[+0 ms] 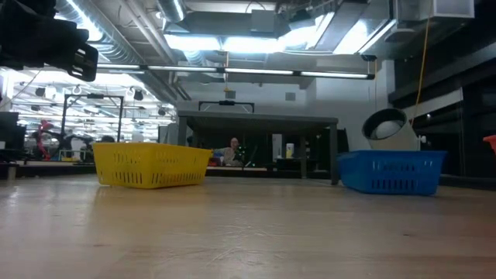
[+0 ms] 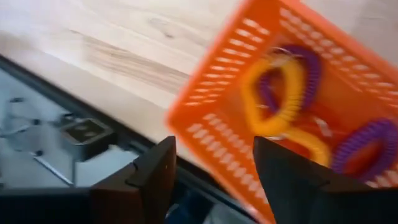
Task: Pick & Place Office Desk Supplies
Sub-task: Put the yellow bin with the box of crayons on the shelf
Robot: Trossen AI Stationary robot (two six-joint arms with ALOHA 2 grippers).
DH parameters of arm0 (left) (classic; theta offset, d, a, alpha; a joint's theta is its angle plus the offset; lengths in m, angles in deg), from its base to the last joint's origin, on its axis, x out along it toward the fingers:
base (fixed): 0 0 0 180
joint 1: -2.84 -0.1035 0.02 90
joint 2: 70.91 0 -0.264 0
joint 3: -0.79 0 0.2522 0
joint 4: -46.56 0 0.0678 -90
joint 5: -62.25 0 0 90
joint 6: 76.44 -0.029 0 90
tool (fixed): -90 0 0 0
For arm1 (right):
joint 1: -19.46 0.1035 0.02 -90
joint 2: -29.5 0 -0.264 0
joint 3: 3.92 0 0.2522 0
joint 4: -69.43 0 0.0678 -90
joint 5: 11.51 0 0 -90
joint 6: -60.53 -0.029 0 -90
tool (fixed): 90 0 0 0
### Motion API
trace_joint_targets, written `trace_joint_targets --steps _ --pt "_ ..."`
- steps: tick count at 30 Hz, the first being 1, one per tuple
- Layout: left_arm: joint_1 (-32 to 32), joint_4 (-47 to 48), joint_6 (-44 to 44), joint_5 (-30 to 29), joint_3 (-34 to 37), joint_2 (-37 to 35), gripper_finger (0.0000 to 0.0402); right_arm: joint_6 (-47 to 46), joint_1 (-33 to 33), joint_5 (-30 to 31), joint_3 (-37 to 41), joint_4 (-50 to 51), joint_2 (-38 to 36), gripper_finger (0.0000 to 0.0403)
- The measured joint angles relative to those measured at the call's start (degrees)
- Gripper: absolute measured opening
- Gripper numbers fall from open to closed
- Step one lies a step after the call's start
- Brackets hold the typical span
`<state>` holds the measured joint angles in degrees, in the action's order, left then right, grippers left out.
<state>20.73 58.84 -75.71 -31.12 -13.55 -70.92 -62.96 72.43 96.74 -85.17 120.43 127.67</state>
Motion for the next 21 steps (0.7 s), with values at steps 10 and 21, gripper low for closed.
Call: trace_joint_targets --steps 10,21 --pt "0.00 0.00 0.00 0.00 0.01 0.00 0.0065 5.54 -0.43 23.92 -8.71 4.47 0.00 0.0203" --pt "0.00 0.00 0.00 -0.01 0.00 0.00 0.0066 19.61 -9.80 20.67 -13.75 15.08 -0.37 0.0194"
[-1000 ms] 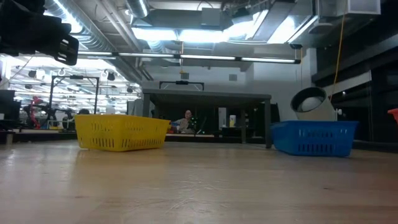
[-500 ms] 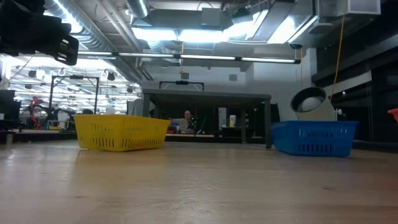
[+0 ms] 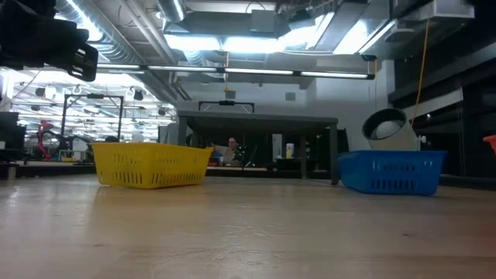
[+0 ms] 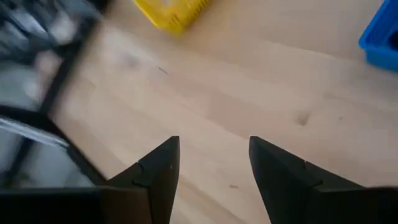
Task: Pick & Place Office Desk Supplies
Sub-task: Put the yellow bin with the box of crayons on the shelf
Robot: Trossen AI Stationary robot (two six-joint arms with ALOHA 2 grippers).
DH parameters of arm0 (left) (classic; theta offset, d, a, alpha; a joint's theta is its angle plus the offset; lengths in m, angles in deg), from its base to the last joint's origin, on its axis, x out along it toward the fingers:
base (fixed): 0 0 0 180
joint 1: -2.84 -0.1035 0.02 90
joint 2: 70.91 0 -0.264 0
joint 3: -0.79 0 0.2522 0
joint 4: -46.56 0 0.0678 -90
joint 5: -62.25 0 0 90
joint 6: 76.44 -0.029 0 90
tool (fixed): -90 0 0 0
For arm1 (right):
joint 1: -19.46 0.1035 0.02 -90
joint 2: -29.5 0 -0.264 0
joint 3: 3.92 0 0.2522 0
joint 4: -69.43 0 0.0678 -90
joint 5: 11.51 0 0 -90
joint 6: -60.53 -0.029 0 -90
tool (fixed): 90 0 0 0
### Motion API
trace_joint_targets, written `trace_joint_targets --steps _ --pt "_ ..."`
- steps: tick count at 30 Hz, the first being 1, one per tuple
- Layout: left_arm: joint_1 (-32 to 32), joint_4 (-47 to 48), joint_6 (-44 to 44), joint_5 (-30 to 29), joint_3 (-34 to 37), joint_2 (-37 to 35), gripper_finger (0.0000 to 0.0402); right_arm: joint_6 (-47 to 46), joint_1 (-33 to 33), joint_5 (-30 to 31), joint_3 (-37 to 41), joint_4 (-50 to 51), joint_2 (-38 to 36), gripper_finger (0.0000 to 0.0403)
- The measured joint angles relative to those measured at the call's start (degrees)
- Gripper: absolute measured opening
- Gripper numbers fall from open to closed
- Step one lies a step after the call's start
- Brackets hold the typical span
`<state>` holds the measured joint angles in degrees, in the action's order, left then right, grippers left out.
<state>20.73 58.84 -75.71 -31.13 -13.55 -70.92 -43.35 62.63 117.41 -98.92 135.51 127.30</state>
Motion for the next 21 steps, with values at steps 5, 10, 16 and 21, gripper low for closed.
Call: trace_joint_targets --steps 5,10,16,21 --pt "0.00 0.00 0.00 0.01 0.01 0.00 0.0065 19.95 -8.50 -11.95 -0.52 -4.13 0.00 0.0194" --pt "0.00 0.00 0.00 0.00 0.01 0.00 0.0064 33.53 -14.98 -13.26 -1.08 -7.91 -0.01 0.0194" --pt "0.00 0.00 0.00 0.01 0.01 0.00 0.0066 47.93 -21.24 -17.02 -5.84 -8.29 0.15 0.0194" --pt "0.00 0.00 0.00 0.02 0.02 0.00 0.0063 53.13 -24.69 -16.90 -6.99 -8.52 0.21 0.0194"
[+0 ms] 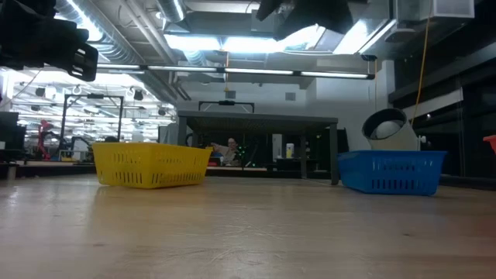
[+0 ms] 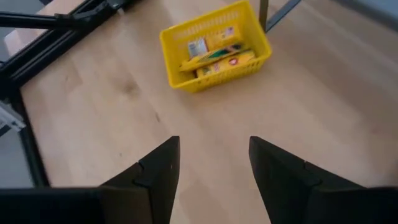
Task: Pick & Place Office Desk Supplies
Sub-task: Put the yellow bin with the box of crayons on the shelf
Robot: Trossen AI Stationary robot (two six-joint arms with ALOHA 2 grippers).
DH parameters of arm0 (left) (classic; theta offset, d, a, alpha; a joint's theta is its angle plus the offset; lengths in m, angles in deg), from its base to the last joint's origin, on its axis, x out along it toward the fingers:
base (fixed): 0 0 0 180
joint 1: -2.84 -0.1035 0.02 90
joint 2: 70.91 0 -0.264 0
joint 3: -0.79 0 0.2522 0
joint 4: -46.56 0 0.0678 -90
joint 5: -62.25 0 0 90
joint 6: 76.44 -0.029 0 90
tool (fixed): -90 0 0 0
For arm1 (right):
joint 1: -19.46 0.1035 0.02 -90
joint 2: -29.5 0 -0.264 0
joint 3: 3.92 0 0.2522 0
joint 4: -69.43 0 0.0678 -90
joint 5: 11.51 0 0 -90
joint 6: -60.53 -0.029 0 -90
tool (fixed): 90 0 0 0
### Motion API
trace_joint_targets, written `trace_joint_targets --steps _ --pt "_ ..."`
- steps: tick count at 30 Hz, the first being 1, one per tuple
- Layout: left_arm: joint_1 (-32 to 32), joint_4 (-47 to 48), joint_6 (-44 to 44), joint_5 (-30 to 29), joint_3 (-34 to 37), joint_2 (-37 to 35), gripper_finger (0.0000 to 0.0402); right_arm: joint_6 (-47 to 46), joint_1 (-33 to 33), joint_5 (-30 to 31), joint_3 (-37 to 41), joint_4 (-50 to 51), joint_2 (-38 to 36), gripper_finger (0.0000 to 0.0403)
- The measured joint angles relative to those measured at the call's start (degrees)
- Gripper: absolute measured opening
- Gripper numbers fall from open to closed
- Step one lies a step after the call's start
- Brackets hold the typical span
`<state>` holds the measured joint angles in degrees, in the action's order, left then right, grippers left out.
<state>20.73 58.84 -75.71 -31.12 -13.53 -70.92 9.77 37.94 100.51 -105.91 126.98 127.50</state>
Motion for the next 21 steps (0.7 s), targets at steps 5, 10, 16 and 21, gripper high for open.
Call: trace_joint_targets --steps 5,10,16,21 --pt "0.00 0.00 0.00 -0.02 0.00 0.00 0.0067 2.96 -1.80 0.00 0.00 -0.53 0.01 0.0194" --pt "0.00 0.00 0.00 0.01 -0.02 0.00 0.0067 5.06 -3.06 -0.34 0.00 -0.72 0.01 0.0194" --pt "0.00 0.00 0.00 -0.02 -0.02 0.00 0.0066 4.93 -3.52 -0.64 0.02 -0.72 0.01 0.0194" --pt "0.00 -0.02 0.00 -0.02 -0.02 0.00 0.0068 3.26 -3.48 -0.64 0.02 -0.70 0.01 0.0194"
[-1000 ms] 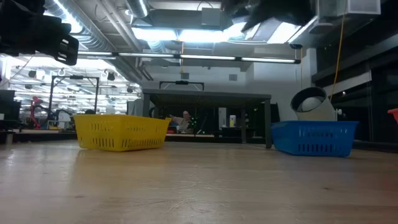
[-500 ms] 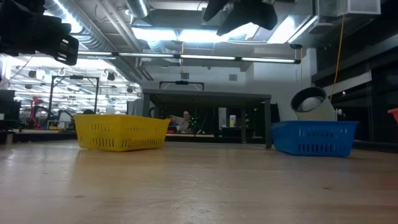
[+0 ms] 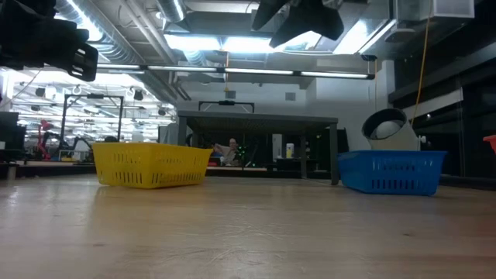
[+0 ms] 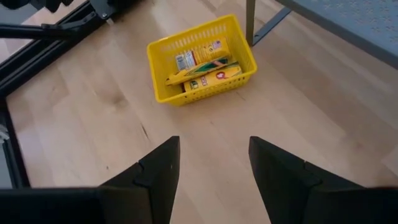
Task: Pick & Place Office Desk Supplies
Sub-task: Put the yellow bin with the box of crayons on the shelf
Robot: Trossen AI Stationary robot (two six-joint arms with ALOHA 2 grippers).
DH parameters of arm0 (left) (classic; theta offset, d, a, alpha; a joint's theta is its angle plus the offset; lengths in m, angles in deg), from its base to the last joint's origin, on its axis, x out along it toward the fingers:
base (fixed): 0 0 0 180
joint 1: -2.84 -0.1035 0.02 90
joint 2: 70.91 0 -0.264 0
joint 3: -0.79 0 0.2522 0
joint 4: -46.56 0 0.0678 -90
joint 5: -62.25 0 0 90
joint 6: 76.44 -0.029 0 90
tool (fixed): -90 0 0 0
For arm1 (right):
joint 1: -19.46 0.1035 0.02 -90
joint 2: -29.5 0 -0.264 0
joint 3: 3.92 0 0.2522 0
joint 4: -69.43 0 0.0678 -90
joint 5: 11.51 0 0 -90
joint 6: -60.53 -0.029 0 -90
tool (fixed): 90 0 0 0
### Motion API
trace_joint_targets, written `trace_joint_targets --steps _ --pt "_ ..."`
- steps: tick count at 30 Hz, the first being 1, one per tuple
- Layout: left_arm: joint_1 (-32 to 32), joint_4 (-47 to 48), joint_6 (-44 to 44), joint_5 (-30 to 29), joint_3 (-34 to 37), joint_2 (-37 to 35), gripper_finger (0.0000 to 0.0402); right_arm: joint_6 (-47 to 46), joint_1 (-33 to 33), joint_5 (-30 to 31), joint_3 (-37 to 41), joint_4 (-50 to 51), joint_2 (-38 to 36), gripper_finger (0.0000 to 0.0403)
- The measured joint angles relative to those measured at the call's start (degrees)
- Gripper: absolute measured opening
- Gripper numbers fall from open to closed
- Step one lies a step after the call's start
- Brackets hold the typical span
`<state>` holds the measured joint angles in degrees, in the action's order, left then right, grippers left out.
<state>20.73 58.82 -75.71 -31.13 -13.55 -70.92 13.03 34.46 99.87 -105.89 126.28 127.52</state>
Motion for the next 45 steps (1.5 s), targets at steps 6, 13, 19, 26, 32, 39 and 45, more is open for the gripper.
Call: trace_joint_targets --steps 6,13,19,26,32,39,45 --pt "0.00 -0.19 -1.23 -2.20 0.00 0.00 0.0063 -0.03 -0.32 -0.01 0.00 0.00 0.00 0.0194" --pt "0.00 -6.39 -6.77 -11.84 0.00 0.00 0.0063 -0.63 -0.47 0.01 0.02 0.16 0.00 0.0194" --pt "0.00 -13.84 4.37 -17.15 0.00 0.00 0.0063 -1.83 -0.72 -0.01 0.02 0.28 0.00 0.0194" --pt "0.01 -14.72 15.28 -22.11 0.00 0.60 0.0063 -3.21 -1.42 -1.71 0.02 0.24 0.00 0.0194" --pt "0.00 -14.42 31.85 -29.61 -0.02 1.11 0.0064 -3.43 -2.24 -1.95 0.04 0.15 0.02 0.0194" --pt "0.00 -13.72 46.50 -31.40 -0.02 1.17 0.0064 -3.94 -2.53 -1.91 0.07 -0.26 0.02 0.0194" --pt "0.00 -7.86 45.36 -26.51 -1.89 4.47 0.0095 -4.57 -2.53 -1.79 0.07 -0.65 0.02 0.0194"
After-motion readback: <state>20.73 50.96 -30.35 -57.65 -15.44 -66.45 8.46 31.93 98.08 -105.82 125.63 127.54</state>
